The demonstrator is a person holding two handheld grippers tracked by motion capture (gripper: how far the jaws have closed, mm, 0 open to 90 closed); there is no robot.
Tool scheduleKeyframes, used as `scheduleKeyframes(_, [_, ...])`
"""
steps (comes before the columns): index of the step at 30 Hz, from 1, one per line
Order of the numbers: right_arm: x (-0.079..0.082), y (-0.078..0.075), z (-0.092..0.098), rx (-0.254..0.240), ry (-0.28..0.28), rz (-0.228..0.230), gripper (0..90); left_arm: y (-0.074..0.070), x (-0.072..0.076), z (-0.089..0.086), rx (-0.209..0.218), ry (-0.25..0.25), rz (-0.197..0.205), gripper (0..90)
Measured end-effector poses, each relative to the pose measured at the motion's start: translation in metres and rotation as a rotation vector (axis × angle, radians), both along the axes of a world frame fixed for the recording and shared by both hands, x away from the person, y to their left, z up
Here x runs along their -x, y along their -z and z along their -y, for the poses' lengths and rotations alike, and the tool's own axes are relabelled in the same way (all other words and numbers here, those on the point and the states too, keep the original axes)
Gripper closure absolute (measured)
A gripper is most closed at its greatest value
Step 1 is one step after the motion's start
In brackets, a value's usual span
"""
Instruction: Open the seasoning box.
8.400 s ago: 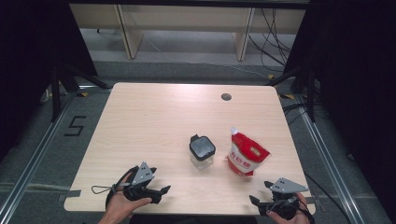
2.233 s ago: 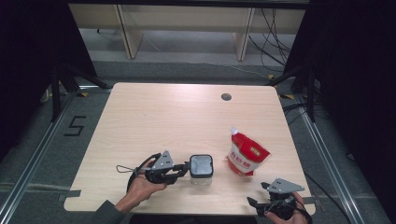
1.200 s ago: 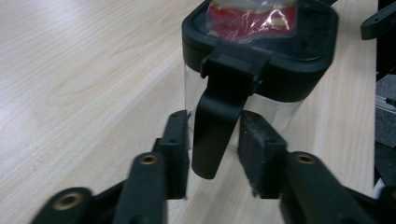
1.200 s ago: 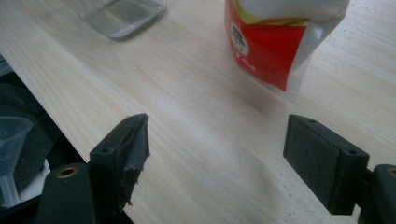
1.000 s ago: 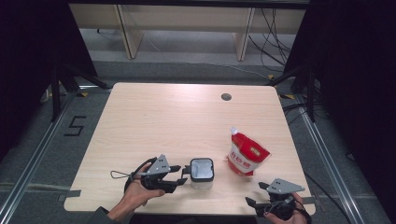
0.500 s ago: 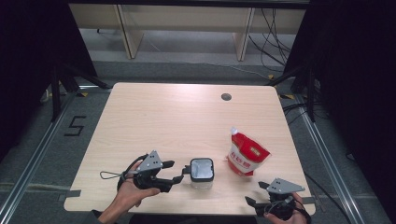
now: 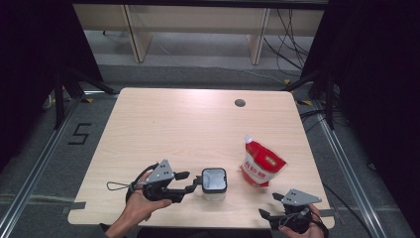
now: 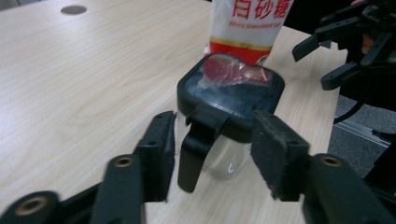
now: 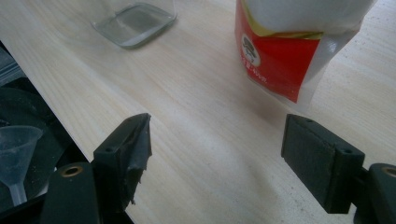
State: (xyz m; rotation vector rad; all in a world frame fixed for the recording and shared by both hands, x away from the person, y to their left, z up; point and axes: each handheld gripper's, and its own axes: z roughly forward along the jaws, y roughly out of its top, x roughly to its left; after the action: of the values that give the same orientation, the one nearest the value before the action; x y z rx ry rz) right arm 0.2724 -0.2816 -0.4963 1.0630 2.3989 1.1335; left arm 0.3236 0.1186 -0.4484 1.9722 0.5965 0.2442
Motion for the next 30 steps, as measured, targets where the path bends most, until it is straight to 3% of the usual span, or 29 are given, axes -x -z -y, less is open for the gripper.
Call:
scheduleKeyframes(1, [0.0,0.0,0.0,-0.002,-0.001,0.001,25.9,0.0,0.0,0.0,0.0,0.0,0.0,57.6])
scheduleKeyframes(2, [0.0,0.0,0.0,-0.007,0.004,0.001,26.2,-0.004,0.0,0.003,-0.004,0.018,0.039,62.3])
scheduleKeyframes(3, [0.002,-0.001,-0.002,-0.021,0.021,-0.018,26.2,-0.005,0.001,0.005,-0.006,0.014,0.052,67.0])
scheduleKeyframes(4, [0.0,-0.001,-0.002,-0.02,0.01,-0.001,26.5,-0.006,0.002,0.008,0.01,0.015,0.065,70.6])
scheduleKeyframes(9, [-0.001,-0.005,-0.008,-0.048,-0.014,0.038,31.7,-0.006,0.0,0.015,0.005,0.014,0.075,82.4])
scheduleKeyframes(13, [0.0,-0.009,-0.017,-0.071,-0.031,0.061,39.7,-0.003,-0.003,0.021,-0.002,0.027,0.071,85.4])
scheduleKeyframes(14, [-0.001,-0.01,-0.017,-0.063,-0.043,0.091,41.1,-0.002,-0.005,0.022,-0.011,0.031,0.079,85.8])
scheduleKeyframes(16, [-0.001,-0.012,-0.02,-0.069,-0.048,0.107,43.4,-0.001,-0.006,0.023,-0.015,0.017,0.072,87.0])
scheduleKeyframes(18, [0.002,-0.013,-0.023,-0.081,-0.046,0.089,44.4,0.001,-0.008,0.022,-0.029,0.013,0.072,87.9])
scheduleKeyframes(19, [0.0,-0.013,-0.023,-0.071,-0.07,0.107,44.9,0.002,-0.008,0.022,-0.02,0.001,0.059,88.2])
scheduleKeyframes(20, [0.001,-0.013,-0.024,-0.073,-0.065,0.106,45.6,0.003,-0.009,0.021,-0.037,0.01,0.073,88.4])
scheduleKeyframes(21, [0.0,-0.013,-0.024,-0.063,-0.067,0.136,46.6,0.003,-0.009,0.021,-0.038,0.008,0.07,88.4])
scheduleKeyframes(23, [0.002,-0.013,-0.025,-0.072,-0.055,0.116,47.8,0.005,-0.01,0.021,-0.038,0.004,0.073,88.5])
scheduleKeyframes(25, [0.0,-0.014,-0.026,-0.064,-0.076,0.143,49.6,0.005,-0.01,0.019,-0.031,-0.013,0.063,88.8])
scheduleKeyframes(26, [0.003,-0.015,-0.028,-0.08,-0.06,0.11,50.1,0.005,-0.01,0.019,-0.031,-0.013,0.063,88.7])
scheduleKeyframes(27, [0.003,-0.015,-0.028,-0.08,-0.06,0.11,50.1,0.005,-0.011,0.018,-0.037,-0.007,0.073,88.7])
scheduleKeyframes(30, [-0.001,-0.015,-0.033,-0.082,-0.085,0.149,53.6,0.006,-0.011,0.018,-0.032,-0.021,0.07,88.8])
